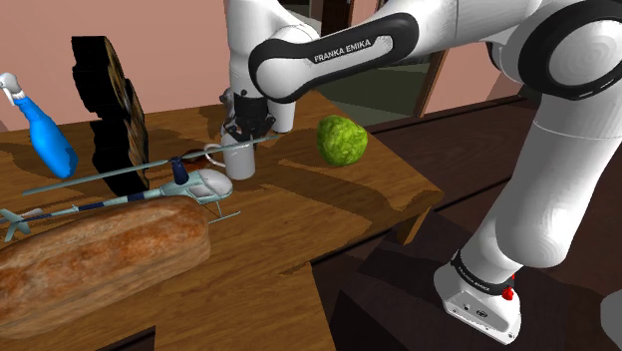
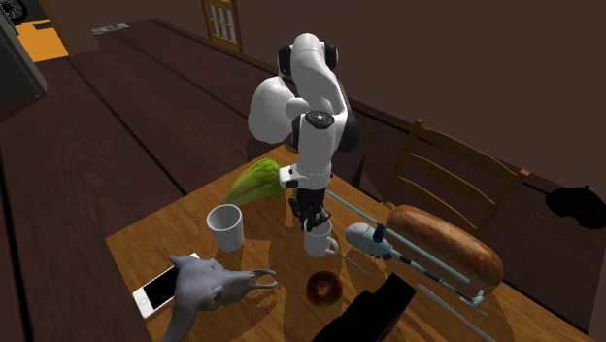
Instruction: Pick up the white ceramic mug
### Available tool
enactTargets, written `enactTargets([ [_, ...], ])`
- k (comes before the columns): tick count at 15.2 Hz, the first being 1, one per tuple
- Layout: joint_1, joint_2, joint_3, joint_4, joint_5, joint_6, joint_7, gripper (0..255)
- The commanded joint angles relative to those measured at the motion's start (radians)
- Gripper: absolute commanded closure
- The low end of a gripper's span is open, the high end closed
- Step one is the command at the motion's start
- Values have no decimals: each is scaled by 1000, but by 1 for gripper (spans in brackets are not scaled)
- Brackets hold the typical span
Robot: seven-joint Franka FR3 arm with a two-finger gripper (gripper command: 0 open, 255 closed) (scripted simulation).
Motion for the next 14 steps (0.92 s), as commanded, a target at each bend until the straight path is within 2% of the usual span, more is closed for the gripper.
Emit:
enactTargets([
  [1,0,-4,1,14,3,-18,-3,255],
  [14,5,-18,7,172,18,-187,-24,255],
])
